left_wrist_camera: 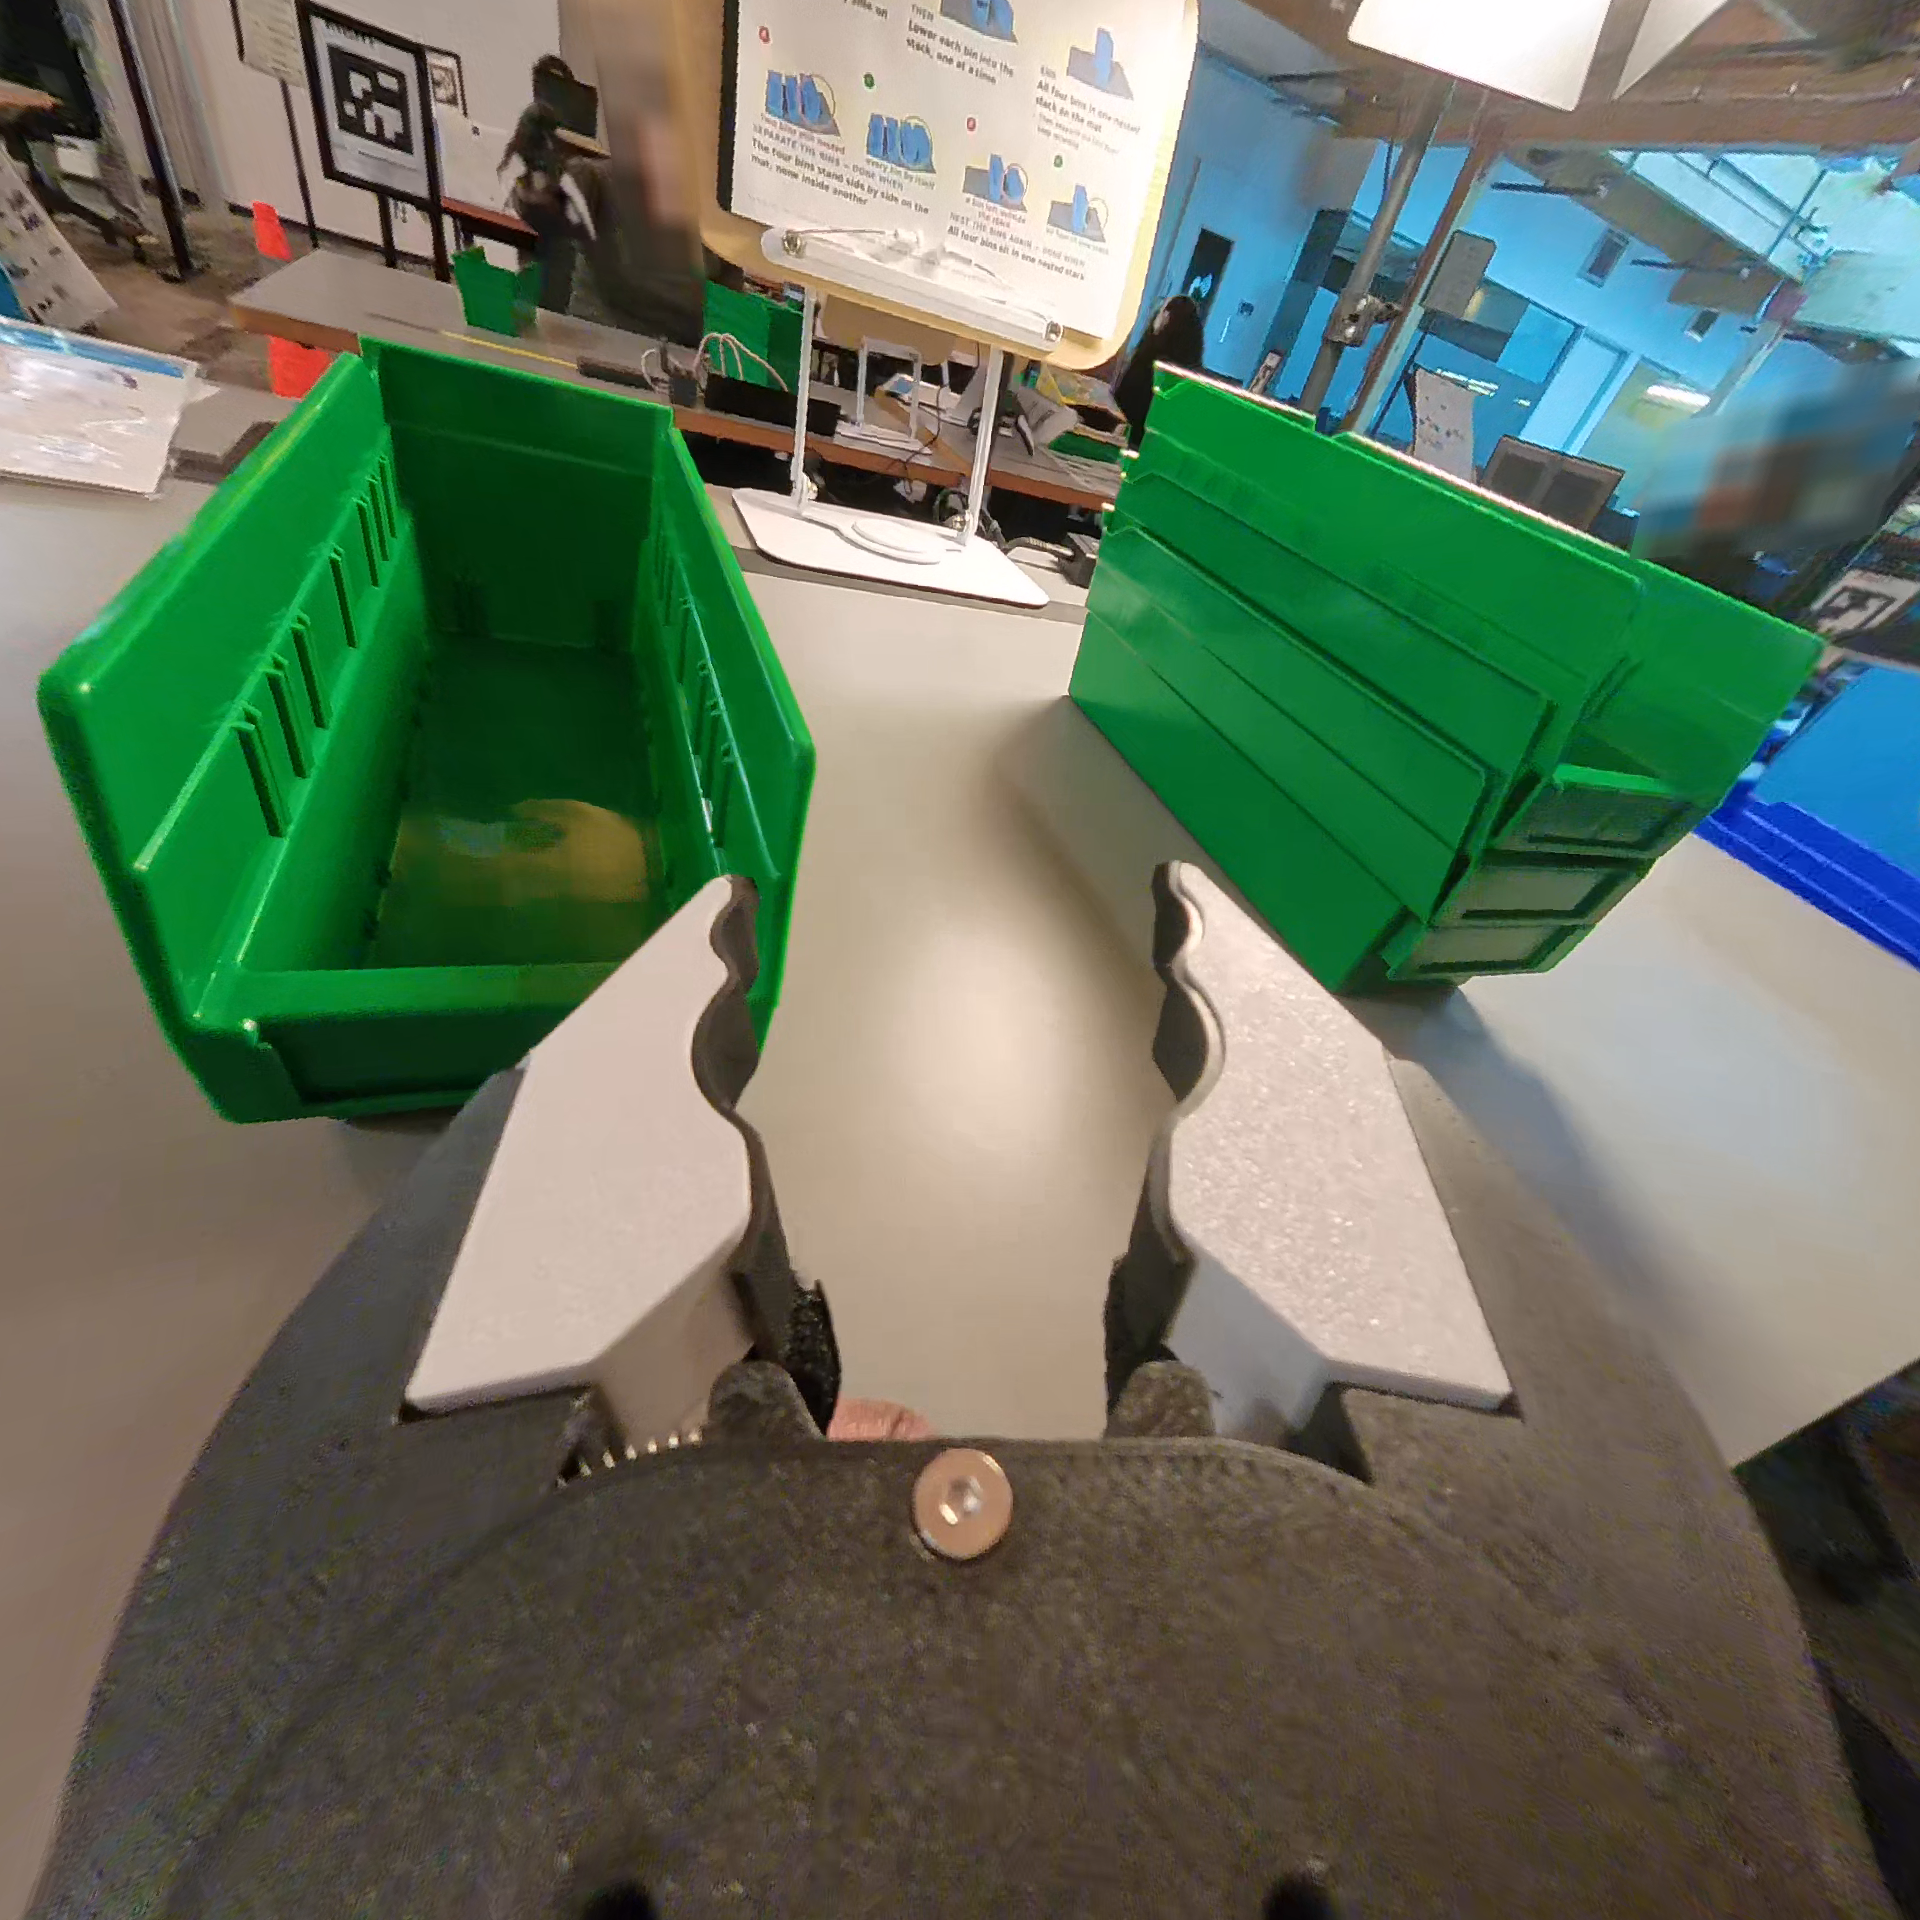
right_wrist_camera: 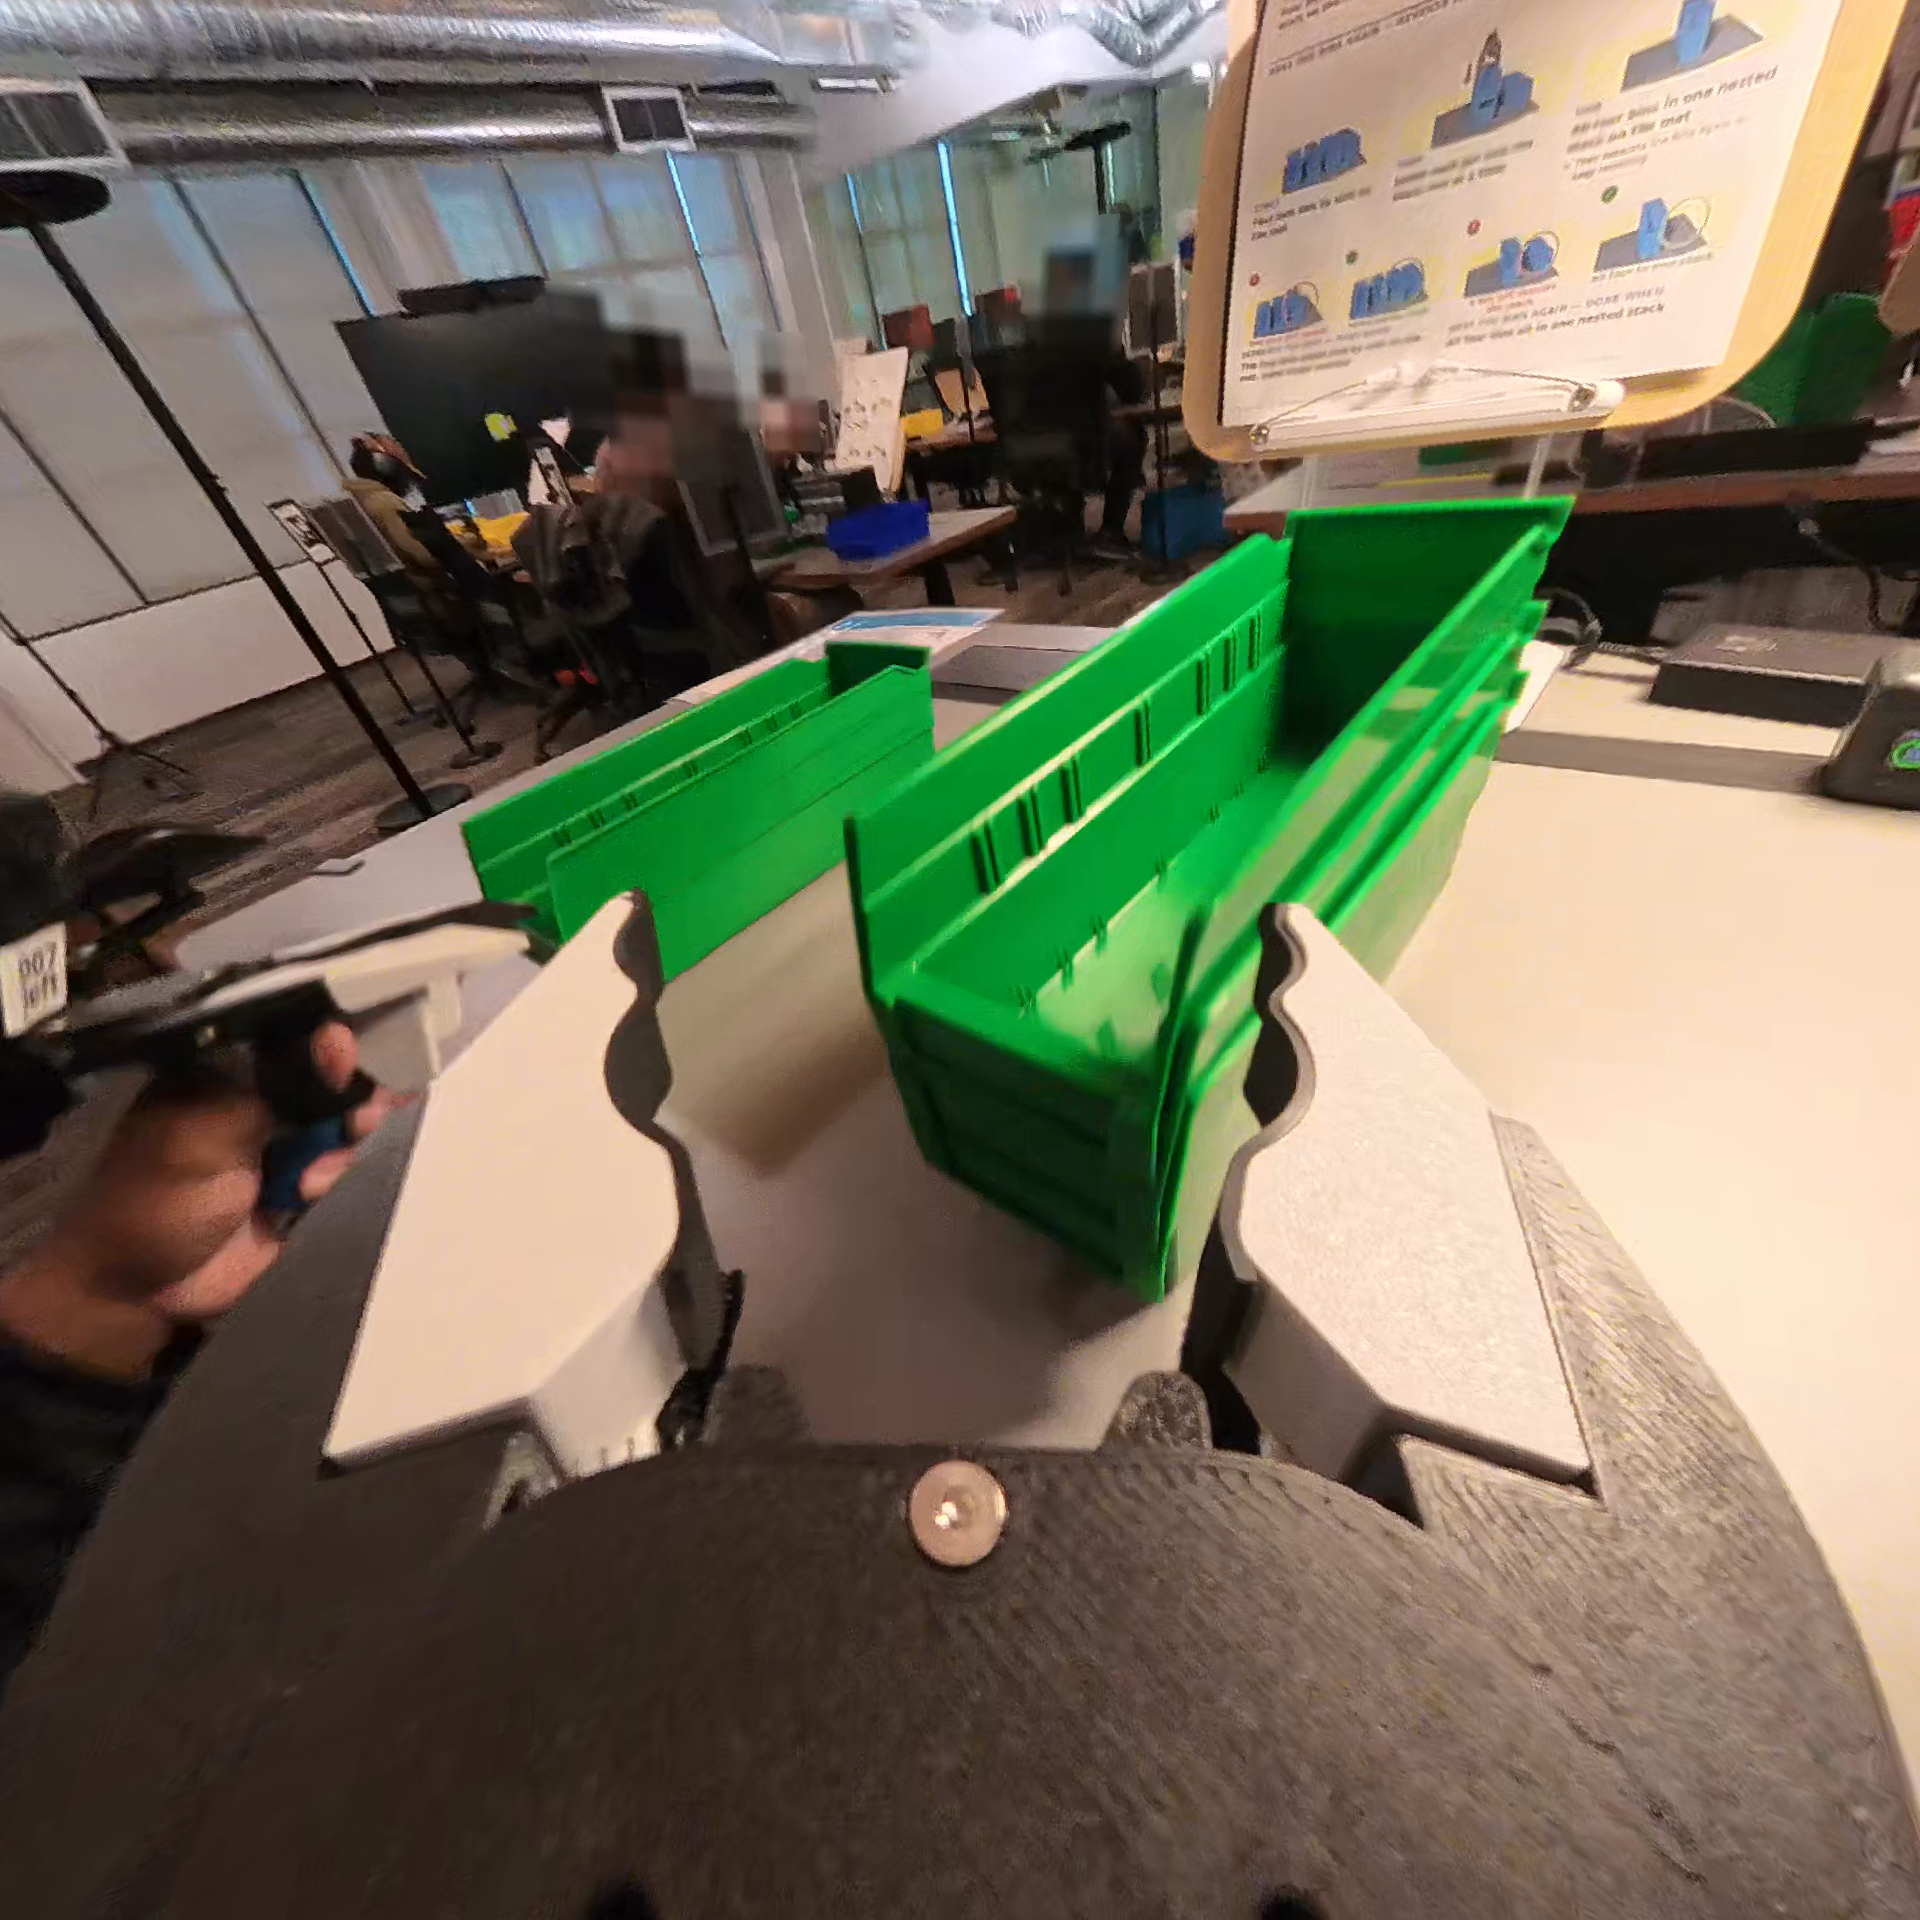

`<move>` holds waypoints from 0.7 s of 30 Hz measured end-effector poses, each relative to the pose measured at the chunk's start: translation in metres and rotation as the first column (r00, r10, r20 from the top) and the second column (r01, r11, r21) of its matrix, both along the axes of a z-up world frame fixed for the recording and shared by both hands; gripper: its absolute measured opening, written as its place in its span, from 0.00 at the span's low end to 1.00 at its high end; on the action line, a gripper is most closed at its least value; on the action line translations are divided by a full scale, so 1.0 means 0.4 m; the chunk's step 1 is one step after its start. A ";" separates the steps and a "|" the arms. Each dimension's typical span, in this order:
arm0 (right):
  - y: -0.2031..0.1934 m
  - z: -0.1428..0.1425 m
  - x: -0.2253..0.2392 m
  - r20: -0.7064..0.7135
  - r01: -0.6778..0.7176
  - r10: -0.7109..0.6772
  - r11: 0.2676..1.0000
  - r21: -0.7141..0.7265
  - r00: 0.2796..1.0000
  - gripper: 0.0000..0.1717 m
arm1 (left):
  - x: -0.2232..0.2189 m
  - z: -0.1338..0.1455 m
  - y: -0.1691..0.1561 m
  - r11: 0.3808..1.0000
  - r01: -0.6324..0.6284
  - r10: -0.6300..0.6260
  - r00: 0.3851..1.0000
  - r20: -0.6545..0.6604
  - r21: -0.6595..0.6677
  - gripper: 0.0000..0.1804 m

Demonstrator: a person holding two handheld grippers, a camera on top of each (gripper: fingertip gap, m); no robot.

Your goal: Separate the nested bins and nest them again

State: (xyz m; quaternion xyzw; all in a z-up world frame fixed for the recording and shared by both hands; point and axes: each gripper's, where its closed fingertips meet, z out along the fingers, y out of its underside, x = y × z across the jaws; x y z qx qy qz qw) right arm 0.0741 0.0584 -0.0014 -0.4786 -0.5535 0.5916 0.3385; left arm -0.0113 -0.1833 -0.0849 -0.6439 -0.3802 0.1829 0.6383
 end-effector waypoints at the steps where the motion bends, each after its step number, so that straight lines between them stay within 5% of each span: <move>1: 0.002 -0.026 0.020 -0.015 -0.002 0.002 1.000 -0.002 1.000 0.65 | 0.007 -0.001 -0.002 1.000 -0.005 0.005 1.000 -0.016 -0.023 0.43; 4: 0.021 -0.092 0.051 -0.037 0.008 -0.009 1.000 -0.025 0.999 0.63 | 0.023 0.013 -0.016 0.992 -0.058 0.048 0.995 -0.088 -0.116 0.46; 11: 0.046 -0.182 0.029 0.026 -0.006 0.009 0.995 -0.101 1.000 0.63 | -0.031 0.200 -0.083 0.933 -0.277 0.212 0.939 -0.270 -0.232 0.49; 16: 0.049 -0.188 0.024 0.048 -0.026 0.033 0.989 -0.142 0.998 0.63 | -0.220 0.222 -0.067 0.862 -0.216 0.201 0.976 -0.081 -0.459 0.62; 21: 0.052 -0.202 0.015 0.092 -0.046 0.066 0.979 -0.199 0.994 0.63 | -0.379 0.128 -0.034 0.785 -0.062 0.210 0.963 0.170 -0.617 0.71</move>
